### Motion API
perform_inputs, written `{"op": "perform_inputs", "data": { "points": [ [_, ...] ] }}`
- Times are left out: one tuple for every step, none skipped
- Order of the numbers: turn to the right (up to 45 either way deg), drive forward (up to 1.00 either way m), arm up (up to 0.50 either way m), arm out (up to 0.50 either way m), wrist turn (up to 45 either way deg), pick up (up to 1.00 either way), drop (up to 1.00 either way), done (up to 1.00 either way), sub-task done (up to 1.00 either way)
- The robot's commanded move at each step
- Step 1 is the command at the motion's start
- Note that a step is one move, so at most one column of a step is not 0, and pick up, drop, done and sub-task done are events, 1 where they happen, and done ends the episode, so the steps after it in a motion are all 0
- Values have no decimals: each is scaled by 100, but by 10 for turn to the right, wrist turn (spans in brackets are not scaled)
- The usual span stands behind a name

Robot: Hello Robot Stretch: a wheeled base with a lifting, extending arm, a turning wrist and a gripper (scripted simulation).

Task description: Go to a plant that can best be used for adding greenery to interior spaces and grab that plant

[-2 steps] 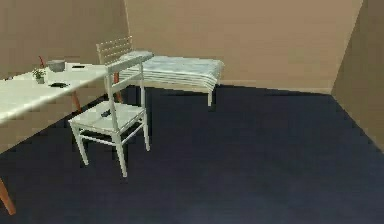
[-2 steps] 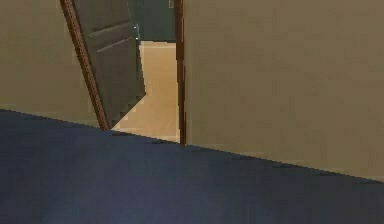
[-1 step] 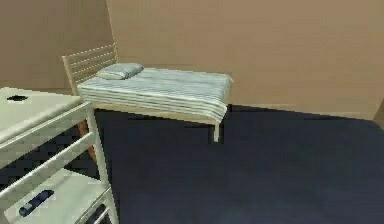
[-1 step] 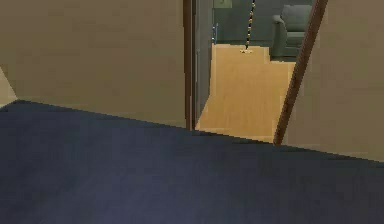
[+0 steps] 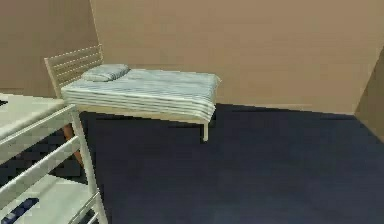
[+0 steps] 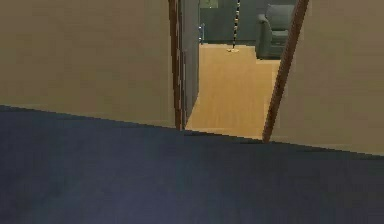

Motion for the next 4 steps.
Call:
{"op": "perform_inputs", "data": {
  "points": [
    [0, 90, 0, 0, 0, 0, 0, 0, 0],
    [-450, 0, 0, 0, 0, 0, 0, 0, 0],
    [-60, 0, 0, 0, 0, 0, 0, 0, 0],
    [0, 70, 0, 0, 0, 0, 0, 0, 0]
  ]
}}
